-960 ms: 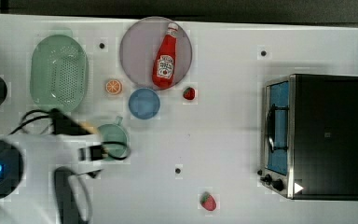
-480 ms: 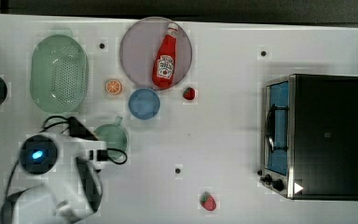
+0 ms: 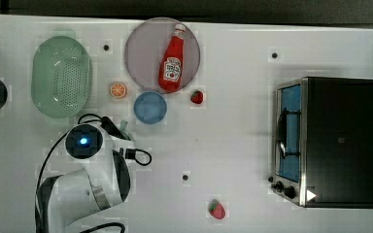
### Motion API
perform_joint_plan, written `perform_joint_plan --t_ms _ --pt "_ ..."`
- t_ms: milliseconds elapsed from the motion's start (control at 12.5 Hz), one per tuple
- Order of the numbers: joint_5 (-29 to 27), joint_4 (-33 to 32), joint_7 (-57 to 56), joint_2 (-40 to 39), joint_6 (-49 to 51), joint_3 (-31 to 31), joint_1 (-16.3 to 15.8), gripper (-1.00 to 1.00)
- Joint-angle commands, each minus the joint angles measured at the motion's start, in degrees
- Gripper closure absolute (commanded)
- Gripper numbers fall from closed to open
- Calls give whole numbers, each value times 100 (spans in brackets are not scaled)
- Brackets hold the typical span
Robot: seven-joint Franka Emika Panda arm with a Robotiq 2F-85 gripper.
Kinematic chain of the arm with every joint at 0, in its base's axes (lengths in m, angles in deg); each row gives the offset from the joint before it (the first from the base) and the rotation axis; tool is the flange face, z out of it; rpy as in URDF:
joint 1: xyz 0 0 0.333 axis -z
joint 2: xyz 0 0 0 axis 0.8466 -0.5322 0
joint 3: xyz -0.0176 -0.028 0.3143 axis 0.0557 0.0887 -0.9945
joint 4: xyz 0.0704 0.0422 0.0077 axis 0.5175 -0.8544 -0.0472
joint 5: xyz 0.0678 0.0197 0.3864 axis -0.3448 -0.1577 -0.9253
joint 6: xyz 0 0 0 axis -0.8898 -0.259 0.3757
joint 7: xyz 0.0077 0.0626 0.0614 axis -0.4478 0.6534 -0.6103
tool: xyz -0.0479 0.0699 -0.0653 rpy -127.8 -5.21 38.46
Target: Pick Banana and place it in mug.
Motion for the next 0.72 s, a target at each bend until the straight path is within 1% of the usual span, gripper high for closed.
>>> perform_joint_plan --t_ms 80,240,320,560,720 --pt "77 156 260 572 -182 19 -17 -100" --pt "77 239 240 961 -107 168 57 -100" --pt "78 310 149 1222 114 295 93 -100" --pt "80 782 -429 2069 1471 853 193 -100" --pt "81 1345 -476 2386 2462 1328 266 -100"
